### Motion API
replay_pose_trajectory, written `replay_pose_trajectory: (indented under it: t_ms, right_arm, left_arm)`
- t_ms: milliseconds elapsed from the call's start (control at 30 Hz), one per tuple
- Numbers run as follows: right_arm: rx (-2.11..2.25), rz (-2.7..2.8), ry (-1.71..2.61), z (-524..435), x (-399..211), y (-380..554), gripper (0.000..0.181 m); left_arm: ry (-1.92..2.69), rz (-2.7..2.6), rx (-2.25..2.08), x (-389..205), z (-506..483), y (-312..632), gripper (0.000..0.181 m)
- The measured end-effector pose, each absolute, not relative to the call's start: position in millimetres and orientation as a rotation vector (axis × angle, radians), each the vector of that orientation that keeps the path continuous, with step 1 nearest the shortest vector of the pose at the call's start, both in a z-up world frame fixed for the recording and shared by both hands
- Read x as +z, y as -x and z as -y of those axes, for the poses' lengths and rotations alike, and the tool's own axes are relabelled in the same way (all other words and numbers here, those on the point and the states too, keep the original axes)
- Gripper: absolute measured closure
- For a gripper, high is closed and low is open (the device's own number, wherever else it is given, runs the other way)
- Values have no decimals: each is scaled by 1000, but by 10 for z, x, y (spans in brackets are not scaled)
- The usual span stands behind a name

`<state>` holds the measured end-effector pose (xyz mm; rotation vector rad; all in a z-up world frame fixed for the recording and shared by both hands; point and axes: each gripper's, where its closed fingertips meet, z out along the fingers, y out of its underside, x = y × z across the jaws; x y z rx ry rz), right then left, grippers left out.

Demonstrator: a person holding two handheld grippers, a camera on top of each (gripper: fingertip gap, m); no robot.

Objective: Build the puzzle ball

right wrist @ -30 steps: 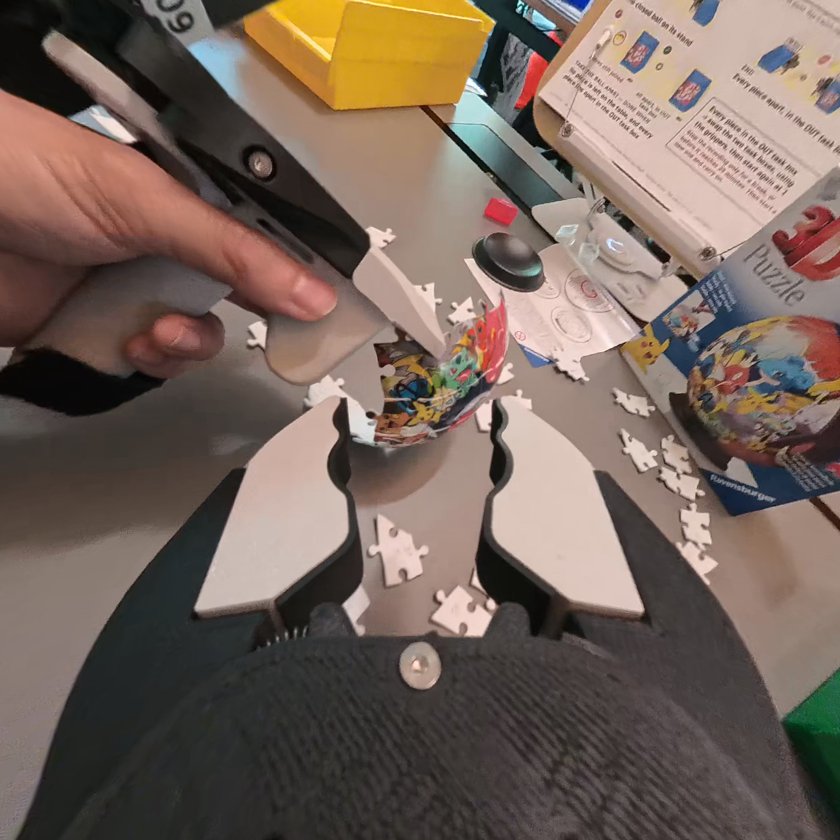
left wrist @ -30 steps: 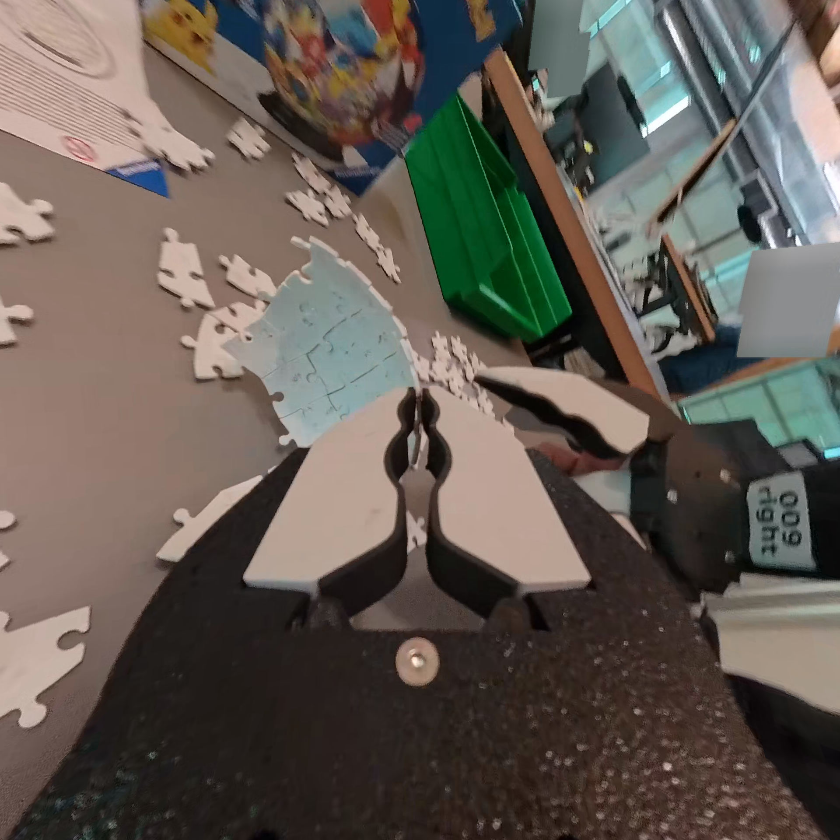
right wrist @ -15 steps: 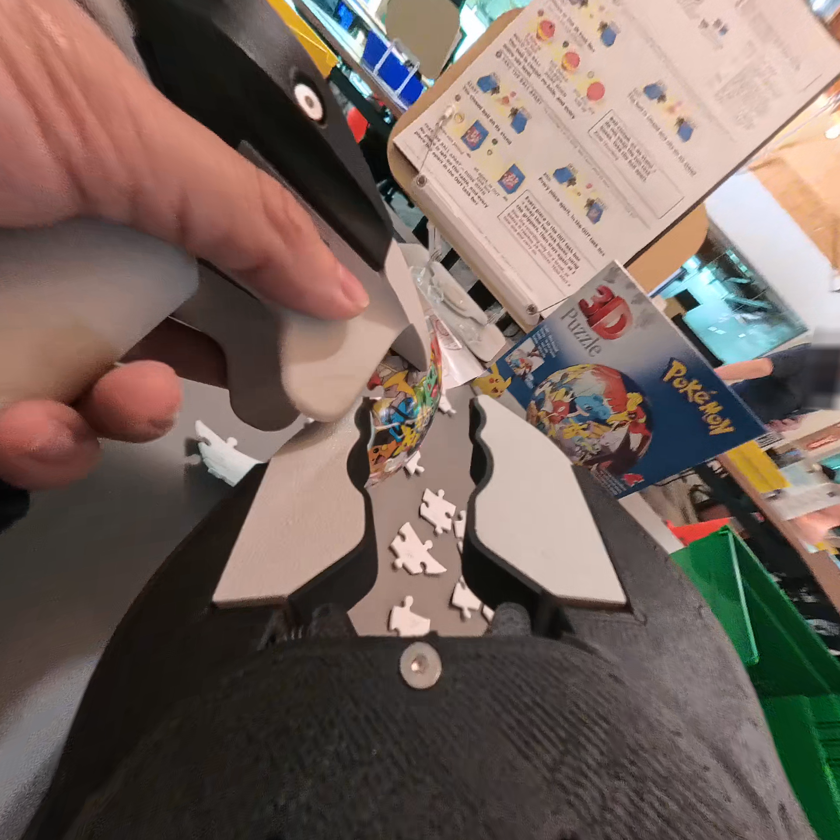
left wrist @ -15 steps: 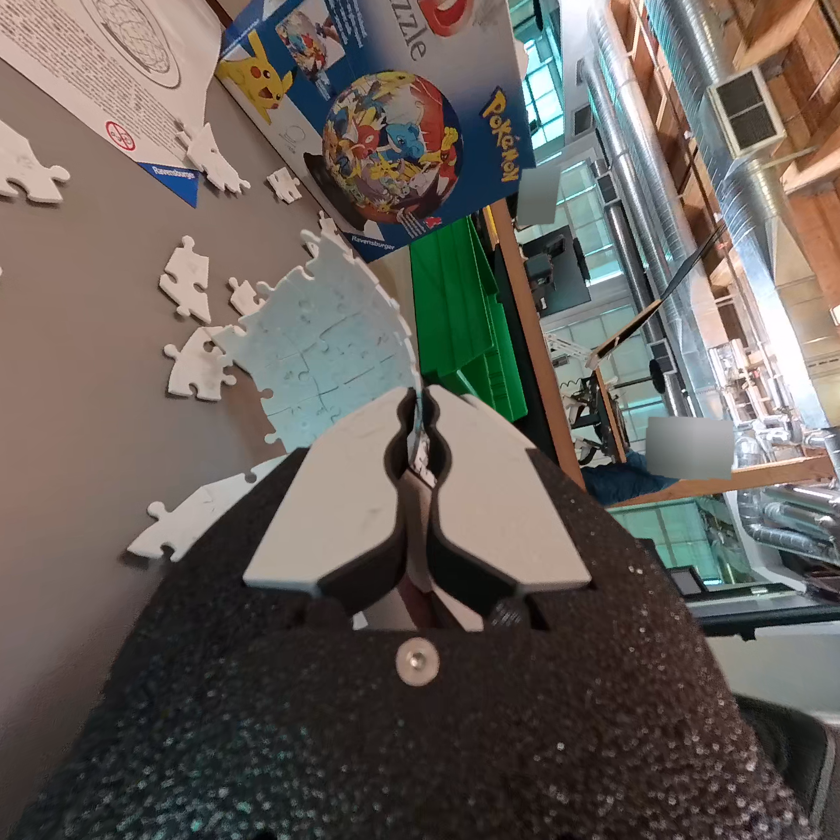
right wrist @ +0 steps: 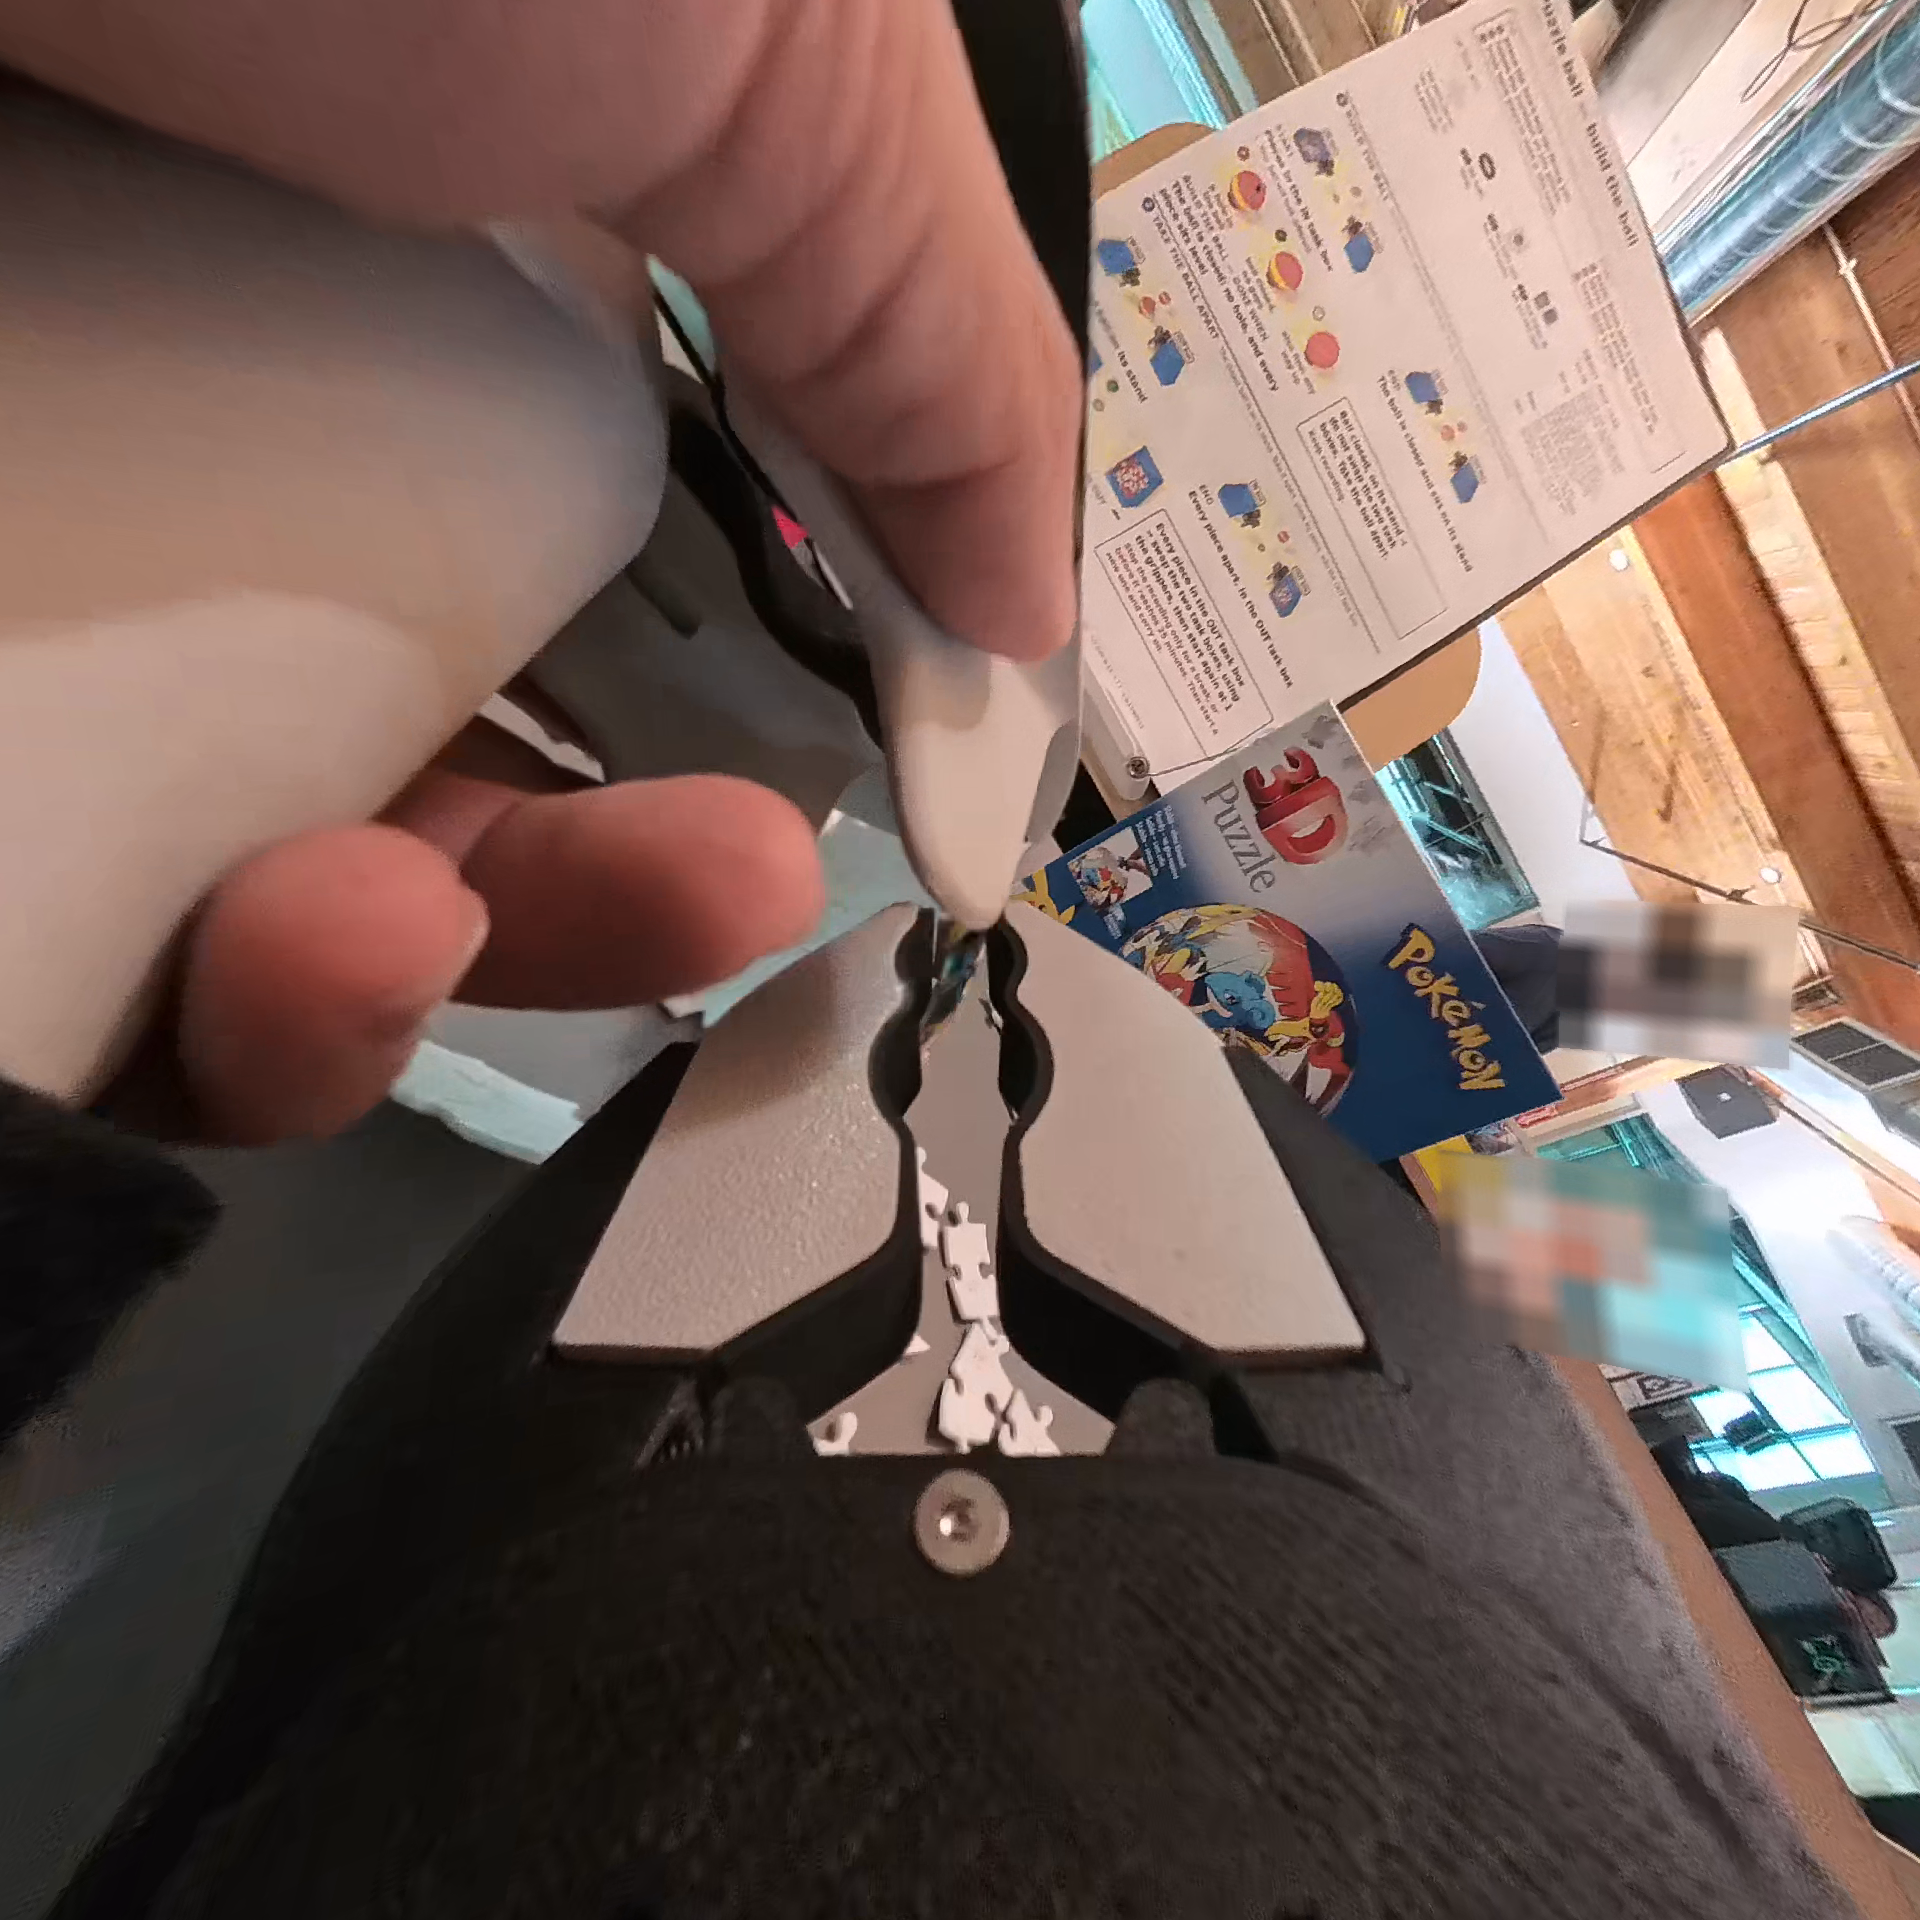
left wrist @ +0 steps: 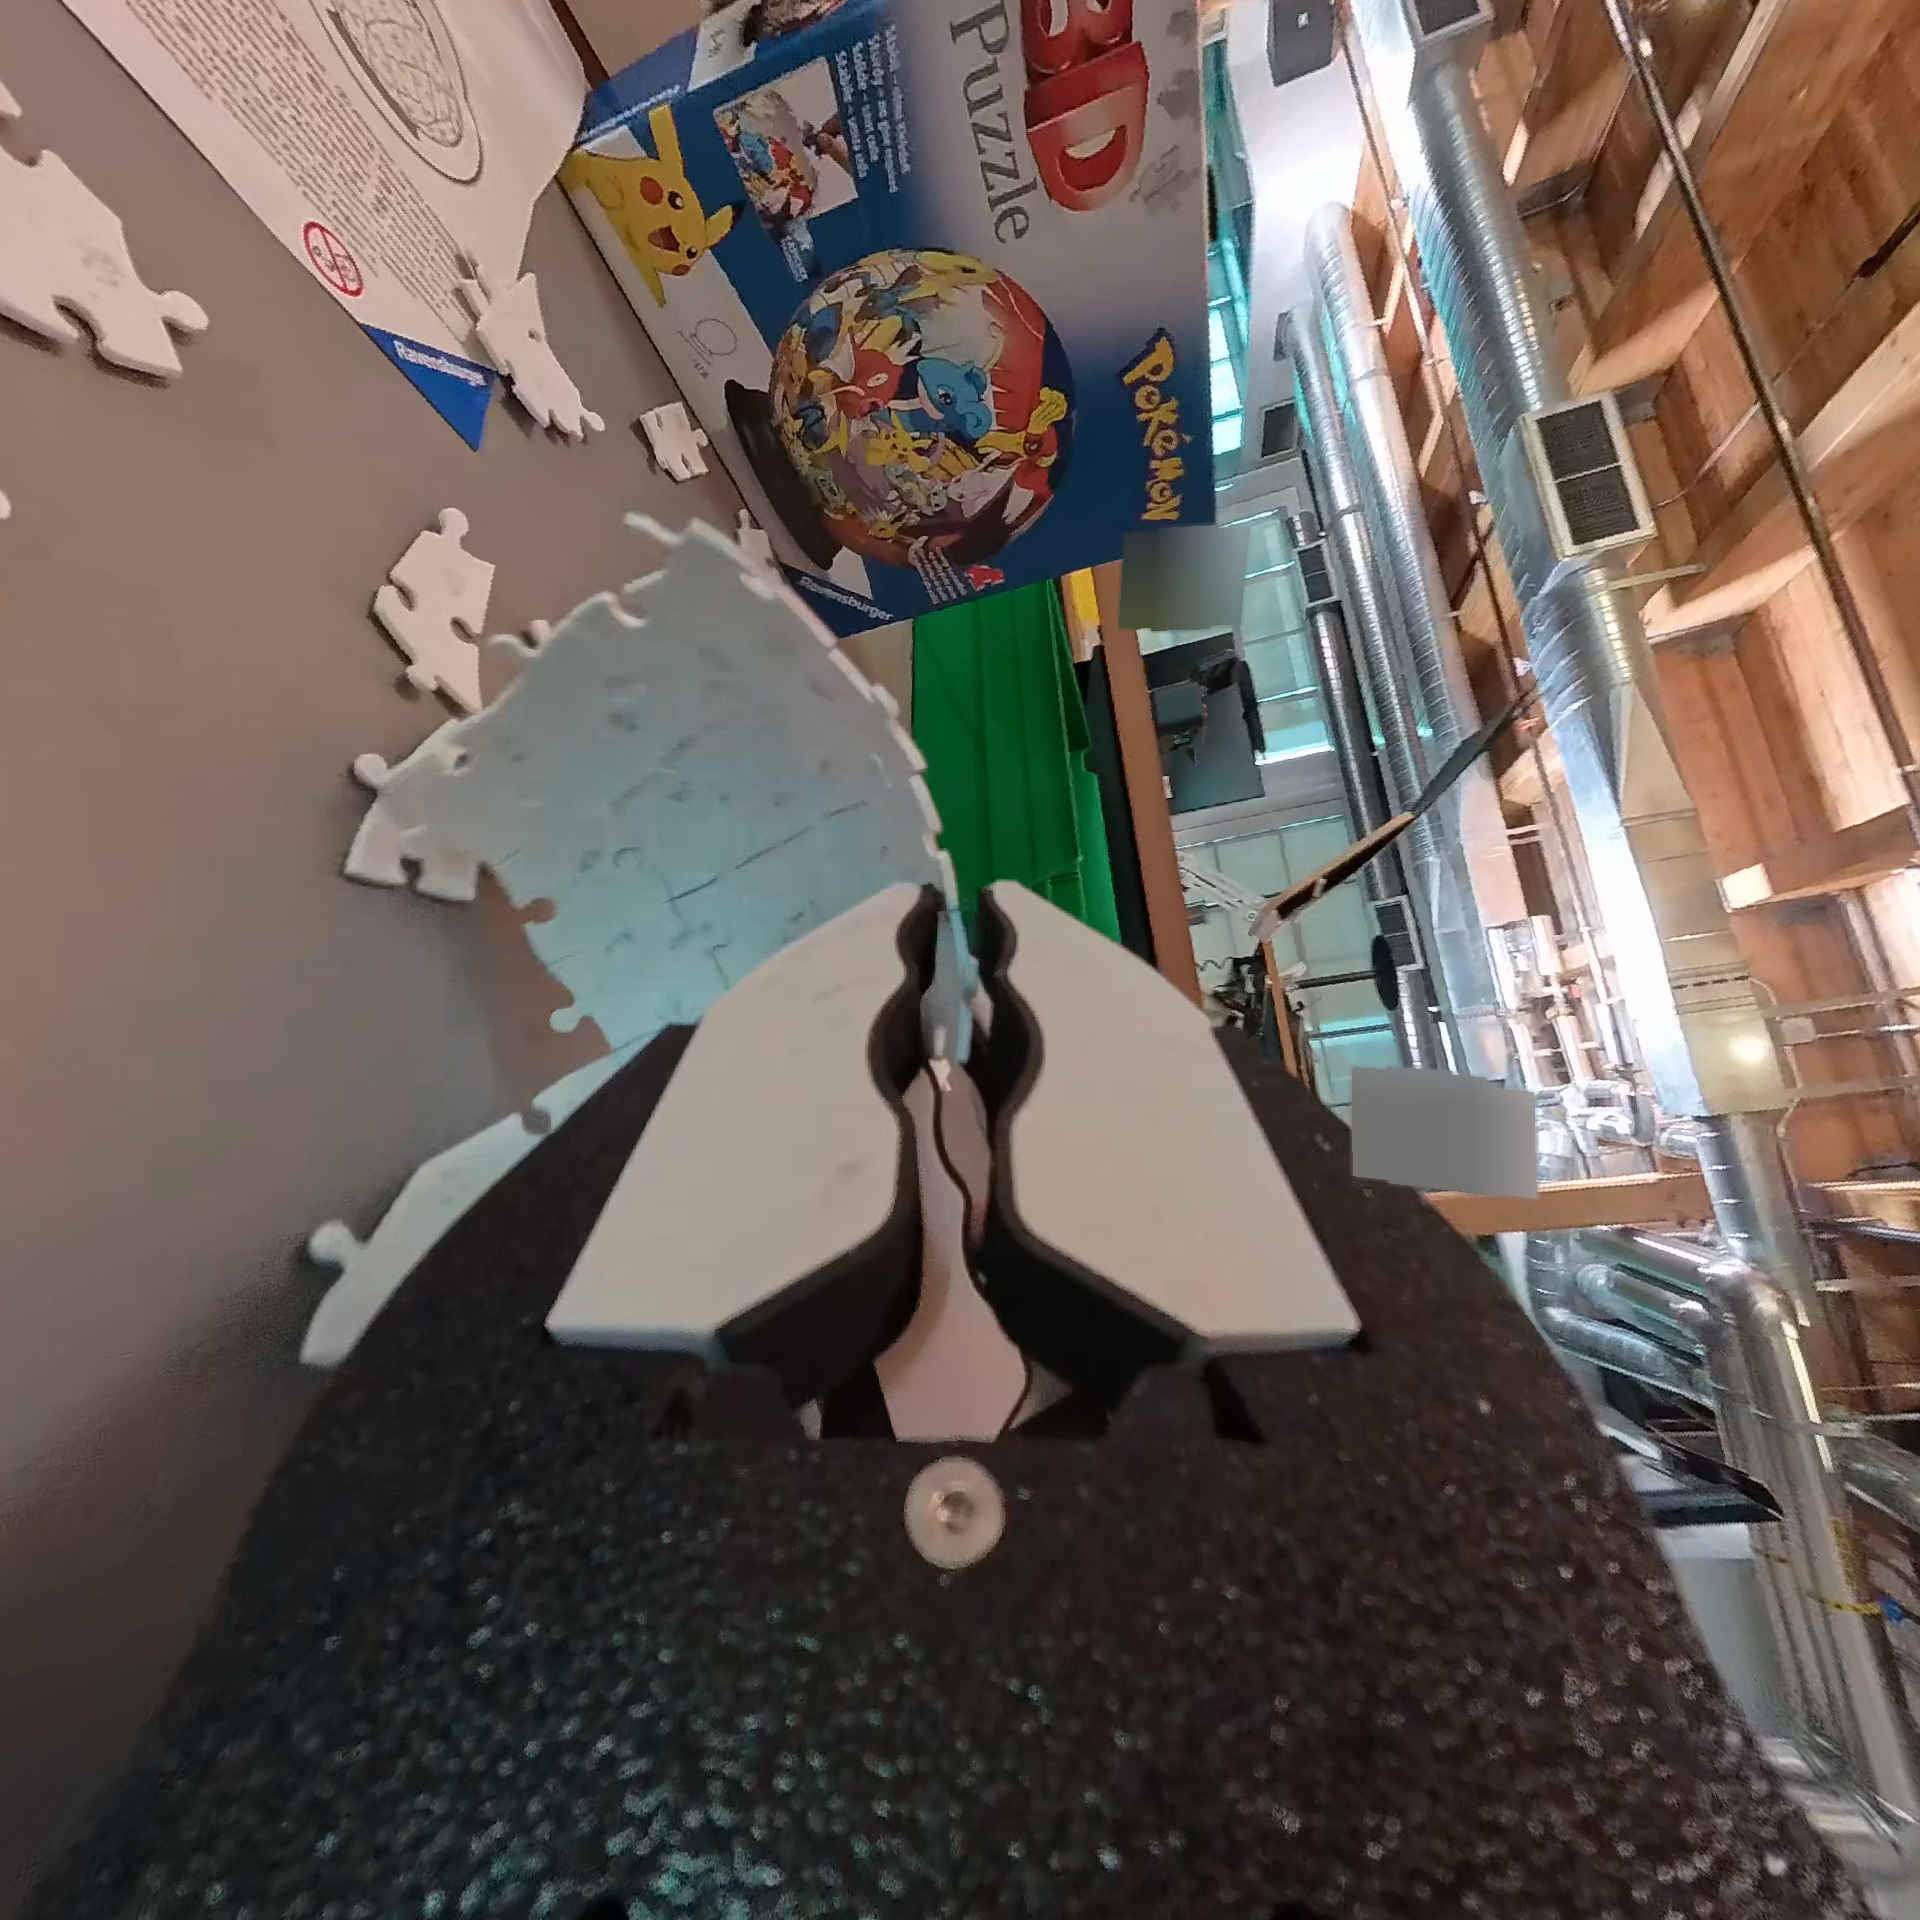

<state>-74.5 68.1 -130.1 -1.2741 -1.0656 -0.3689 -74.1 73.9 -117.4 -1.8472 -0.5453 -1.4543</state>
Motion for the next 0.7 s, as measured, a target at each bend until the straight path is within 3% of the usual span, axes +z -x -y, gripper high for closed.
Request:
replay_pose_trajectory:
  t_ms: [300,500,700]
  right_arm:
    - [-246,1079,1241,-704,-1315,702,173]
    - [-87,1090,1232,-732,-1331,680,174]
    - [91,1103,1217,-718,-1319,657,176]
  left_arm:
    - [1840,236,-1294,-1021,-679,944,157]
    - [1716,-617,-715,-725,-713,1107,155]
    - [1545,-1319,-115,-1107,-909,1133,142]
